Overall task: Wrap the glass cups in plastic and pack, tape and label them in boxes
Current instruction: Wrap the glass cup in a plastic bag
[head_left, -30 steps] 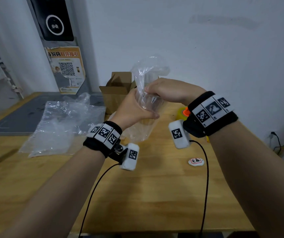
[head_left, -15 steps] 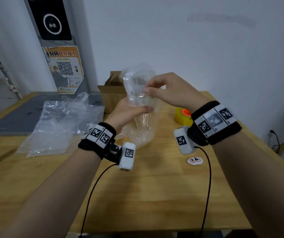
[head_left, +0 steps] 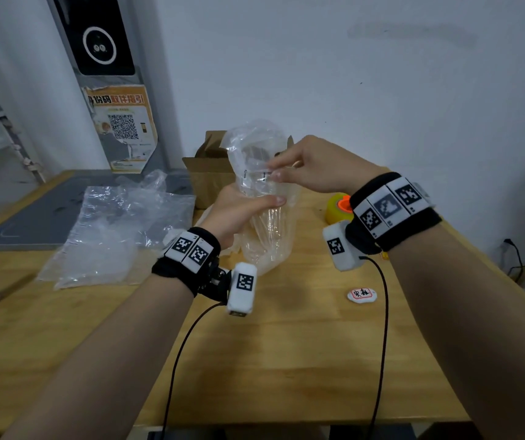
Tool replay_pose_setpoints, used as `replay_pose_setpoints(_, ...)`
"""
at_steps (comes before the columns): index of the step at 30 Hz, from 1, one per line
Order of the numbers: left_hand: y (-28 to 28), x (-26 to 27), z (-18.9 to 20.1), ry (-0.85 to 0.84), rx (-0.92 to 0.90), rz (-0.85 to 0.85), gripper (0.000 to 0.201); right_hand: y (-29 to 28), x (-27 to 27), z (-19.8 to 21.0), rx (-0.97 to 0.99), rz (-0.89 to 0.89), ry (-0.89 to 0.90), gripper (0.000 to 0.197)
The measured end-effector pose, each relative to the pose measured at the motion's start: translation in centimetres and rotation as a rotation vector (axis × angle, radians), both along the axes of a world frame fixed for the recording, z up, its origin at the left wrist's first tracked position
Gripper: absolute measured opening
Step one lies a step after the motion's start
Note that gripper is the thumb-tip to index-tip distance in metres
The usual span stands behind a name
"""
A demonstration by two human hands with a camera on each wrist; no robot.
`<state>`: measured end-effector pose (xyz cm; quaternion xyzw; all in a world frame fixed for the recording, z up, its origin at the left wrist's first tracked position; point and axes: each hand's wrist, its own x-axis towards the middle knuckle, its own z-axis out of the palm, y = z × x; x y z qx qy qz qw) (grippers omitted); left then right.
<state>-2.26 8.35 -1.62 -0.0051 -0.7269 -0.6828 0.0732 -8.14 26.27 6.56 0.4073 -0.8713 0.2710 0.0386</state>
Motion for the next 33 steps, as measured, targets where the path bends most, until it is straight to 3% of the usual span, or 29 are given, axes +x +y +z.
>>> replay_pose_setpoints(4,-0.1,0.0,-0.4,-0.008,-0.012,-0.004,0.046,0.1,-0.1,-0.2,0.037,0.021,-0.01,0.027)
replay_pose_setpoints(10,0.3,-0.1,0.6,0.001,-0.008,-0.014,0.036,0.1,0.2,1.4,0.048,0.032,0.014,0.016)
replay_pose_setpoints(15,0.6,-0.3,0.1,0.003,0.0,-0.044,0.039,0.1,0.5,1.7,0.114,-0.014,-0.053,0.053)
replay_pose_setpoints(20,0.8,-0.6,-0.4,0.003,0.002,-0.067,0.045,0.1,0.3,1.3,0.132,-0.028,-0.078,0.076)
replay_pose_setpoints(26,1.1,-0.9,-0.8,0.027,-0.022,-0.07,0.043,0.2,0.8,1.2,0.151,-0.025,-0.139,0.059)
replay_pose_setpoints(33,1.7,-1.0,-0.7,0.043,-0.055,-0.092,0.04,0.5,0.2,0.3,0.153,-0.028,-0.136,0.081)
